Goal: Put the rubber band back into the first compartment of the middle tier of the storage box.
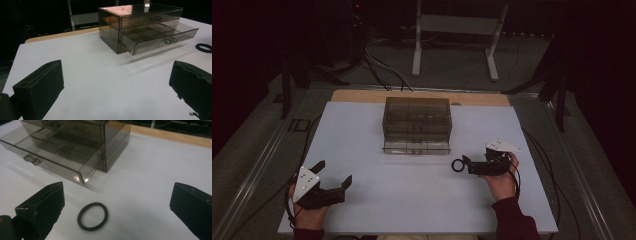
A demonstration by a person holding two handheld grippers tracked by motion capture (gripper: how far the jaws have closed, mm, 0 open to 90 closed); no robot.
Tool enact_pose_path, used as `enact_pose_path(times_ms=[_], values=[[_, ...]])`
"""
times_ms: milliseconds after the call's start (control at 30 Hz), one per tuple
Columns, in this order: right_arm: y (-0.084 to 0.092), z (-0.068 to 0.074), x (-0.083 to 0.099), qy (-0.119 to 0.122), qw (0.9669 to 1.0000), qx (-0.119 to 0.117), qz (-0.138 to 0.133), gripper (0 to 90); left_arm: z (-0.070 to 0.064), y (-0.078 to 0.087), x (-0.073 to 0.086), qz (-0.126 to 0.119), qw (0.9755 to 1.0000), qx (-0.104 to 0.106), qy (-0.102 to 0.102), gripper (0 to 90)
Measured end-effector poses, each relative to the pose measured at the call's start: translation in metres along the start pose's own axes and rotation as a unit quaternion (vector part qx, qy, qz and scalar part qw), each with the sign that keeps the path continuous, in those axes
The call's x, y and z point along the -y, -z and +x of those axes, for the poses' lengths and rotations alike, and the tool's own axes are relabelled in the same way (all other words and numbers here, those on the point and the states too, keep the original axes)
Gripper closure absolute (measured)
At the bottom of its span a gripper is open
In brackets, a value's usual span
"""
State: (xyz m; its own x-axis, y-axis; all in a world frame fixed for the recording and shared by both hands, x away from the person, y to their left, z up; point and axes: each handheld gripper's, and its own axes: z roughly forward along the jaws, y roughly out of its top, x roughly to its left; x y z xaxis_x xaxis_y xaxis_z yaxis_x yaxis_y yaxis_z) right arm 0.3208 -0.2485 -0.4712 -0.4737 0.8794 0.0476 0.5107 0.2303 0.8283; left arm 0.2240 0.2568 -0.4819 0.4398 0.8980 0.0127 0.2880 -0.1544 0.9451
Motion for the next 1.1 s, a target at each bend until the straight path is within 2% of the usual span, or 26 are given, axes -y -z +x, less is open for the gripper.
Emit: enact_pose_path(times_ms=[267, 633, 733, 900, 1100], values=[[-0.010, 0.000, 0.003, 0.003, 0.9995, -0.007, 0.032, 5.8, 0.000, 0.000, 0.000, 0.001, 1.0000, 0.000, -0.001, 0.2], [-0.026, 0.005, 0.007, 0.022, 0.9963, -0.010, 0.082, 26.4, 0.000, 0.000, 0.000, 0.001, 1.0000, 0.001, -0.001, 0.2], [-0.030, 0.007, 0.009, 0.029, 0.9949, -0.009, 0.096, 37.1, 0.000, 0.000, 0.000, 0.001, 1.0000, 0.002, -0.002, 0.2], [-0.036, 0.006, 0.011, 0.026, 0.9932, -0.022, 0.111, 55.6, 0.000, -0.001, 0.000, 0.001, 1.0000, 0.001, -0.002, 0.3], [-0.044, 0.006, 0.013, 0.022, 0.9912, -0.031, 0.127, 67.7, 0.000, 0.000, 0.000, 0.001, 1.0000, 0.001, -0.002, 0.3]])
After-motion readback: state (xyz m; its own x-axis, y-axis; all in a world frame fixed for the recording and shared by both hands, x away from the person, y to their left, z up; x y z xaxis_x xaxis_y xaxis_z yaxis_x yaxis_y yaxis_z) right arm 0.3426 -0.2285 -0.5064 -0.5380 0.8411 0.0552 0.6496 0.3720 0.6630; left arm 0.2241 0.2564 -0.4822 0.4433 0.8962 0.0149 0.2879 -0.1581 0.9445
